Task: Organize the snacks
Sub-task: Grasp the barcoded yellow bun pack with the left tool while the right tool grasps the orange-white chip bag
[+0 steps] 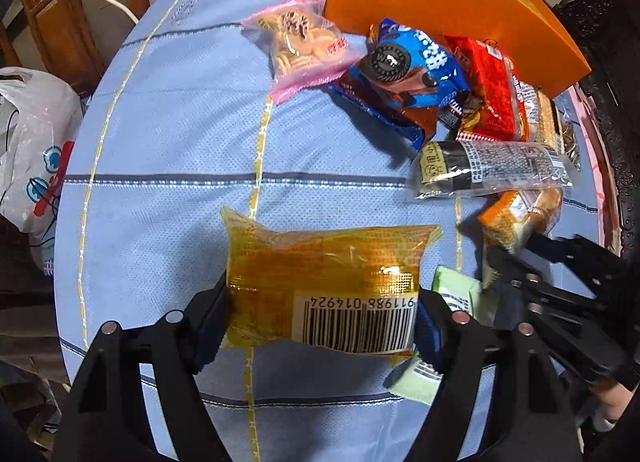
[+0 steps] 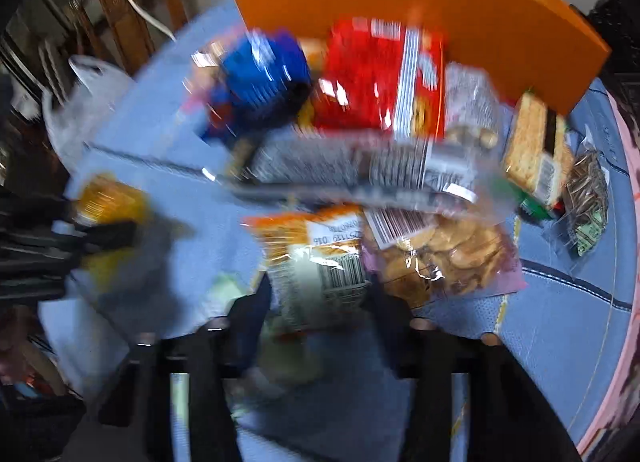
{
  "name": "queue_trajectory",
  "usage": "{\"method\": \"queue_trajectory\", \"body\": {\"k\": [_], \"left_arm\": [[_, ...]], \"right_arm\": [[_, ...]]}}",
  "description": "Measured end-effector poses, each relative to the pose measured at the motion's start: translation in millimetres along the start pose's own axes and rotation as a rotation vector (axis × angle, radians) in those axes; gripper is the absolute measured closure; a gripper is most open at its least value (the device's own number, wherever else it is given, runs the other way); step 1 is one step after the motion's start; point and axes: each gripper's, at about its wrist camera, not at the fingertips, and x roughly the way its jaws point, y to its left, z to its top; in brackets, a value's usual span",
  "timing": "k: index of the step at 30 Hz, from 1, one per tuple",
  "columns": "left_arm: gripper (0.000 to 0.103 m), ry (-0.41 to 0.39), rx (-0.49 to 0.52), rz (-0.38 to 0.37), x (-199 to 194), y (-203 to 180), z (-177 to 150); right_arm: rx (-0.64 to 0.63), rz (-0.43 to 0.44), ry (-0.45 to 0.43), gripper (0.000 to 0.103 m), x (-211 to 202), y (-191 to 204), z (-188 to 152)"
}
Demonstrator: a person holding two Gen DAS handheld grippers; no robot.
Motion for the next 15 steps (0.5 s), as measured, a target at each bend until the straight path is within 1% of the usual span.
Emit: {"method": "queue_trajectory", "body": {"k": [1, 3, 5, 10, 13, 14, 15], "left_arm": [[0.029, 0.005, -0.001, -0.002, -0.4, -0.6, 0.9], [0.029, 0.007, -0.002, -0.003, -1.3, 4.4, 0.2], [0.029, -0.005, -0.001, -0.003, 1.1, 1.5, 4.0], [0.029, -0.073, 0.027, -0.014, -25.1, -1.5, 13.7], [0.029, -0.139, 0.048, -0.042, -51.1, -6.8, 26.6], [0.029, -0.172, 0.059, -0.053, -63.7, -9.6, 32.8], [0.029, -0.192, 0.067, -0.059, -69.0, -16.5, 37.7]], "right_arm": [[0.0, 0.001, 0.005, 0.06, -0.4, -0.4, 0.3], [0.043, 0.02, 0.0, 0.062, -9.1, -6.7, 0.1], [0.082, 0.08, -0.026, 0.063, -24.6, -15.0, -1.6], [0.118, 0.125, -0.114, 0.062, -77.0, -34.2, -9.6], [0.166, 0.133, -0.174, 0.062, -104.3, -53.5, -6.9], [0.183, 0.135, -0.197, 0.062, -111.8, -61.3, -3.9], [0.192, 0.132, -0.218, 0.062, -119.5, -67.2, -1.4]]}}
